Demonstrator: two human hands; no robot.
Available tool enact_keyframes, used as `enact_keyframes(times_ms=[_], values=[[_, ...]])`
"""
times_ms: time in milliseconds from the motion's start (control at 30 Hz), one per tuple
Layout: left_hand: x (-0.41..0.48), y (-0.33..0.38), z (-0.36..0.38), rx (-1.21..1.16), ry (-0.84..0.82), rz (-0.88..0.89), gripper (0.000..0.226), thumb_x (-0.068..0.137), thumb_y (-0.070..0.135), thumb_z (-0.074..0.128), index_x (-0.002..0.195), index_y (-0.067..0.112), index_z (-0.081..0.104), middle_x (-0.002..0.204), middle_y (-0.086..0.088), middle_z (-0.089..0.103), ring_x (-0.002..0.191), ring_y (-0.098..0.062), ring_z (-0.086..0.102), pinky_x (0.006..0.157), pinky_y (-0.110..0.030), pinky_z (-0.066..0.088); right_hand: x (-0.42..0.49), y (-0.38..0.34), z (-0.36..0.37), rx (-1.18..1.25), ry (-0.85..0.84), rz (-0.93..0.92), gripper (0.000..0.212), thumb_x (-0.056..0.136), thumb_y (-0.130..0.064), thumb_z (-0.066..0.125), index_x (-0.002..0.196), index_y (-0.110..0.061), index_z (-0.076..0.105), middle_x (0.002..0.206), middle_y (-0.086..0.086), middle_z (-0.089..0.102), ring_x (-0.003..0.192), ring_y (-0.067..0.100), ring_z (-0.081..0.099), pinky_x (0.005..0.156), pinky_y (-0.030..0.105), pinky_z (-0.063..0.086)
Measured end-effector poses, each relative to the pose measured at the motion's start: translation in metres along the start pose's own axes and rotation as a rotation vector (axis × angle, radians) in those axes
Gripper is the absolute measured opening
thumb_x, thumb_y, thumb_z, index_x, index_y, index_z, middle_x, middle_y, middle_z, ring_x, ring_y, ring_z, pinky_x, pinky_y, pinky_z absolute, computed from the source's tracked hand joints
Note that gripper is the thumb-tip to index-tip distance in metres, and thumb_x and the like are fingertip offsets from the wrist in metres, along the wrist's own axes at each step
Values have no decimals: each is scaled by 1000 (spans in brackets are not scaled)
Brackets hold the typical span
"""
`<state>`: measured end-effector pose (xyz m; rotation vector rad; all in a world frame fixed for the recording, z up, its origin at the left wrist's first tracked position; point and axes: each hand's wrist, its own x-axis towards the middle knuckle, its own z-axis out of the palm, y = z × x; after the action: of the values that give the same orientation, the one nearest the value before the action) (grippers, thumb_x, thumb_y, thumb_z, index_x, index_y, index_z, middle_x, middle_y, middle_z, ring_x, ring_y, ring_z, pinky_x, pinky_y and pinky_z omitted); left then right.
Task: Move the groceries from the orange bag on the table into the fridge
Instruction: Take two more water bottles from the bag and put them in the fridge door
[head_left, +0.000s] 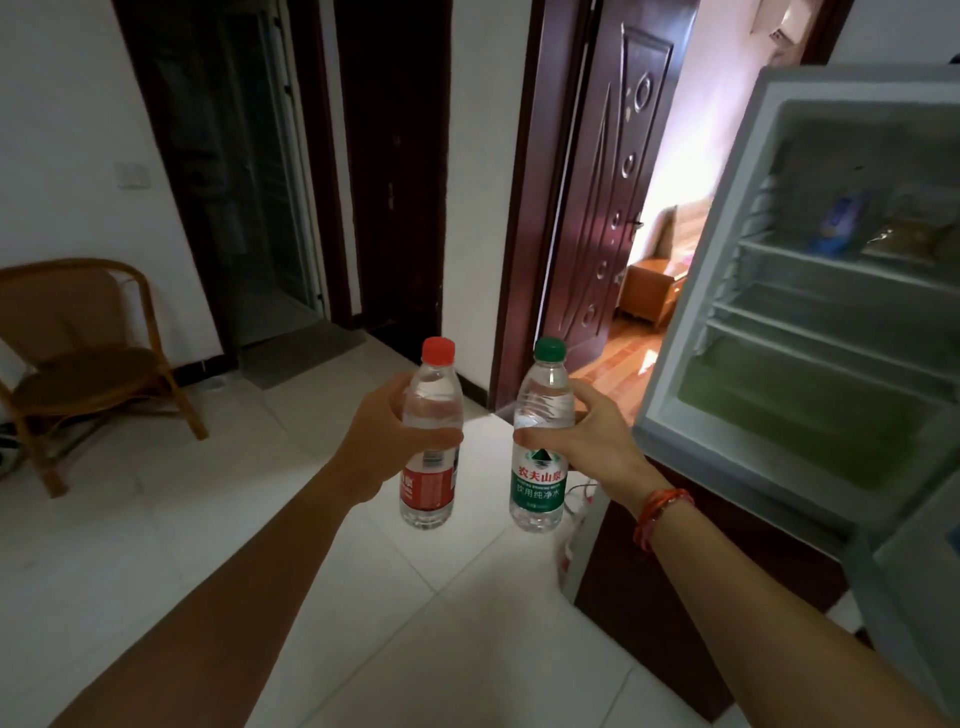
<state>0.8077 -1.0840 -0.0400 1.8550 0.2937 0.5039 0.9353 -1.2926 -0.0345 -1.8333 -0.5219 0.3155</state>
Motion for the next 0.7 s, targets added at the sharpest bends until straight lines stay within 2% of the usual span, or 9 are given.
enact_keyframes(times_ms=[100,200,267,333,400,500,633,700], values=[[56,-12,-4,-5,-62,22,49,76,21,83,118,24,58,109,1,69,101,-22,68,93,-46,54,43,4,3,-12,56,19,62,66,-12,92,119,-25,64,105,0,76,88,20,76,86,47,62],[104,-18,1,-1,-125,28,54,71,30,84,118,24,58,108,2,69,100,-22,68,93,-46,55,76,9,-2,-23,109,57,65,63,-16,93,120,-26,64,105,0,77,89,21,76,86,49,62],[133,-22,8,-9,-170,38,48,76,24,83,117,25,58,107,5,69,97,-19,68,91,-42,56,95,11,-8,-18,136,76,68,58,-22,95,119,-27,65,103,-1,78,88,21,77,85,50,62],[158,-25,18,-26,-221,53,45,77,27,82,115,27,58,106,6,69,96,-16,69,88,-35,56,113,13,-16,-4,178,90,80,46,-33,94,120,-26,64,103,1,78,89,22,77,86,51,61],[181,-24,31,-30,-267,69,40,77,32,81,110,32,58,103,11,69,93,-11,68,79,-22,54,127,19,-27,-1,216,102,82,43,-35,93,119,-25,65,102,2,78,88,23,77,86,51,61],[216,-25,56,-40,-319,80,38,80,19,79,105,36,56,97,18,67,86,-3,68,65,-8,47,147,33,-48,-2,277,130,66,56,-20,94,115,-24,67,97,1,79,86,22,77,86,51,61],[263,-26,98,-90,-426,87,45,75,5,81,107,31,61,91,18,72,83,1,70,60,-9,50,169,50,-83,2,365,172,70,45,-31,93,110,-28,68,95,2,79,84,22,77,85,49,61],[285,-22,123,-111,-471,94,49,73,4,83,110,29,63,95,17,73,86,-3,71,65,-13,53,179,55,-104,-3,405,183,62,55,-21,94,110,-28,67,95,1,79,85,20,77,86,47,61]])
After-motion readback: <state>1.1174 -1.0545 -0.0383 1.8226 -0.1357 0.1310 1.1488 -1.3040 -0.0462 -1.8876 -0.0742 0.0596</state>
